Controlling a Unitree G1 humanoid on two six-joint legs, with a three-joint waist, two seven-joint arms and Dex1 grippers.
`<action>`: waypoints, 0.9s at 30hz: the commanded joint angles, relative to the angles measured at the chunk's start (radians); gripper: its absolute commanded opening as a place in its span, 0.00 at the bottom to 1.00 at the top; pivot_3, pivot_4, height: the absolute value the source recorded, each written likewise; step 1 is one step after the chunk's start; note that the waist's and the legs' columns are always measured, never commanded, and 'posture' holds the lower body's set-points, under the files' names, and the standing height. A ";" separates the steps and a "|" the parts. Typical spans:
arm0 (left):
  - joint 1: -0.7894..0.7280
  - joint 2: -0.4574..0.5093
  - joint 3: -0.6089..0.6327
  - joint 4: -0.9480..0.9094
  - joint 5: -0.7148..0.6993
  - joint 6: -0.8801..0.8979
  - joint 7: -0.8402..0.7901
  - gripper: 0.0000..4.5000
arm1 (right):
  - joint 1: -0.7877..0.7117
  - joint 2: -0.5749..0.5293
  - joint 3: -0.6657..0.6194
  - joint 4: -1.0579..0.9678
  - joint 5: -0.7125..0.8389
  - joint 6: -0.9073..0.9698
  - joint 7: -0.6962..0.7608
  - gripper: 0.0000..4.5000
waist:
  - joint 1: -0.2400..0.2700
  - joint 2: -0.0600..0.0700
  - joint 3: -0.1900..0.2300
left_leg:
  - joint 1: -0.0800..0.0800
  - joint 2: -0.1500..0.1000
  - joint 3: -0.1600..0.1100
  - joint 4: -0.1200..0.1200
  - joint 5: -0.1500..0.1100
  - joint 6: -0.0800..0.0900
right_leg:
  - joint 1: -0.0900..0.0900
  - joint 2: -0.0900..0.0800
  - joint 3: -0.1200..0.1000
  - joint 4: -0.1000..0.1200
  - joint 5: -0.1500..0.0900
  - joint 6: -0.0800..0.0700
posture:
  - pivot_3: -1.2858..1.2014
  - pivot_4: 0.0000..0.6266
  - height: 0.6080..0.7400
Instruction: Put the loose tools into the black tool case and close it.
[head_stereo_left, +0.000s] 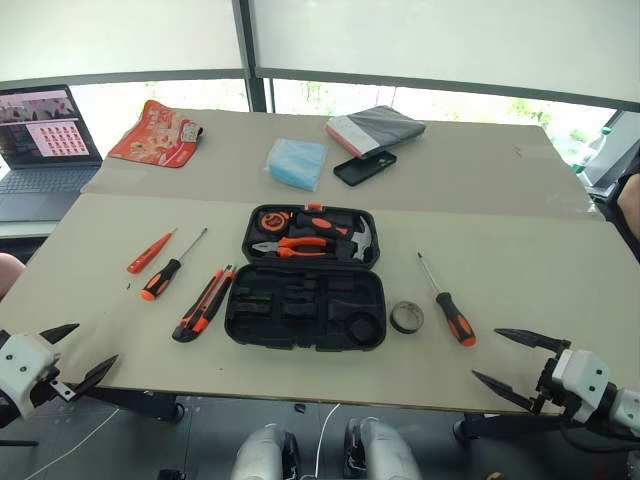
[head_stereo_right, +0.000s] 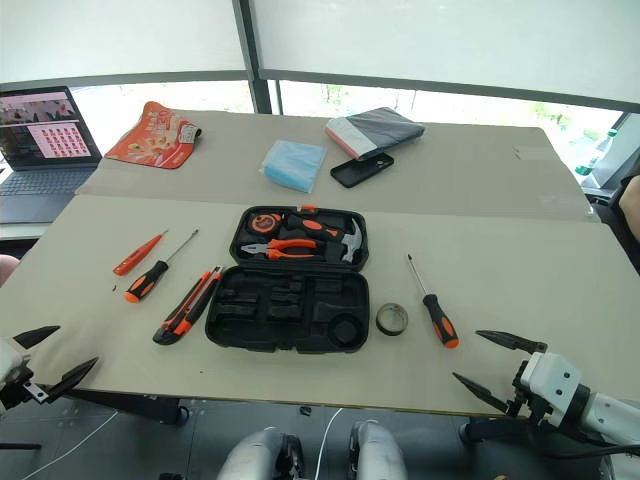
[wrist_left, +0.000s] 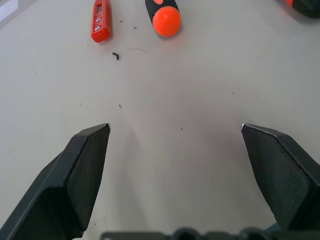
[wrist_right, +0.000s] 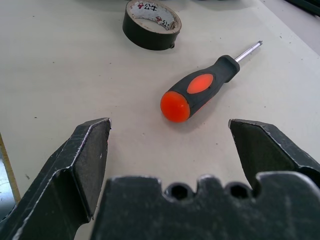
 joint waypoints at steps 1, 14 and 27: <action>-0.009 -0.008 0.049 -0.074 -0.100 0.174 0.063 1.00 | -0.088 0.050 0.022 -0.038 0.036 -0.015 -0.042 0.98 | 0.000 0.000 0.000 | 0.000 0.000 0.000 0.000 0.000 0.000 | 0.000 0.000 0.000 0.000 0.000 0.000 | 0.52 0.24 1.00; -0.041 -0.087 0.226 -0.229 -0.356 0.772 0.333 1.00 | -0.333 0.178 0.145 -0.345 0.224 0.305 -0.137 0.98 | 0.003 -0.003 0.001 | 0.000 0.000 -0.001 0.001 0.002 -0.010 | 0.000 0.000 -0.003 0.003 0.003 0.005 | 0.52 0.24 1.00; -0.485 0.130 -0.160 -0.237 -0.304 1.103 0.298 1.00 | -0.382 0.228 0.164 -0.286 0.205 0.259 -0.076 0.98 | -0.008 -0.004 0.000 | 0.000 0.000 0.001 0.001 0.004 -0.015 | 0.000 0.004 -0.001 0.005 0.004 0.006 | 0.52 0.24 1.00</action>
